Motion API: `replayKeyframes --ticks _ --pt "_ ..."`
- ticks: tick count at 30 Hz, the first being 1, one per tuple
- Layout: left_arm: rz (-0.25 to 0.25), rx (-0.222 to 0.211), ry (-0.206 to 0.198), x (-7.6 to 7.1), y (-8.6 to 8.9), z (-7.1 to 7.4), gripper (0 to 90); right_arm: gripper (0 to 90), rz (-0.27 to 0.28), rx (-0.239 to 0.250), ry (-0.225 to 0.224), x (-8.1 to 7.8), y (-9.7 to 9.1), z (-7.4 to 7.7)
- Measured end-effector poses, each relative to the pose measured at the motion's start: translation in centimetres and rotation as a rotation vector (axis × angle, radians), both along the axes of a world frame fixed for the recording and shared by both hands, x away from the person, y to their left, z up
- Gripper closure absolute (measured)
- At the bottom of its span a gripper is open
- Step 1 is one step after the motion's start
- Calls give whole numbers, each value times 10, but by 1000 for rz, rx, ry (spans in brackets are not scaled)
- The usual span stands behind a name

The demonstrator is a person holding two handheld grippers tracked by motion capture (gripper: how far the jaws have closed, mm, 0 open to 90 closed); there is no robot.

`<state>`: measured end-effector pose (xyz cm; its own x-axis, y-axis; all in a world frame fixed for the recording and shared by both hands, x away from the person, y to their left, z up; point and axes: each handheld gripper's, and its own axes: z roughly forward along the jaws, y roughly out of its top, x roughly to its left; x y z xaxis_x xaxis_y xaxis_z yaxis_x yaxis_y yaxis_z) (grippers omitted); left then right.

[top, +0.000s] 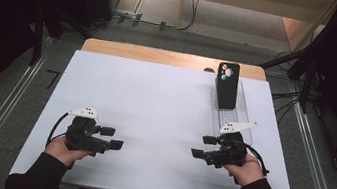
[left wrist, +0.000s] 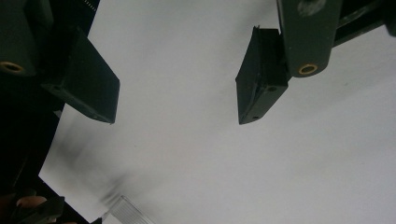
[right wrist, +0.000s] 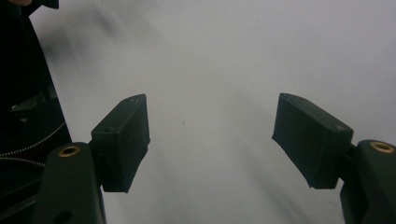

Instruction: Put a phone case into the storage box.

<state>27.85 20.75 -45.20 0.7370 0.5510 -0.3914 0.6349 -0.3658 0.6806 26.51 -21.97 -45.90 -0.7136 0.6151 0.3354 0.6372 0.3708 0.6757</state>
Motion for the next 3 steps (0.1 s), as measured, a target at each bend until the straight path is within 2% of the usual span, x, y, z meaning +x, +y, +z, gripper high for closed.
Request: replayKeyframes --ticks 3 --pt "1 -2 1 1 0 0 305 245 14 -9 12 -1 0 -3"
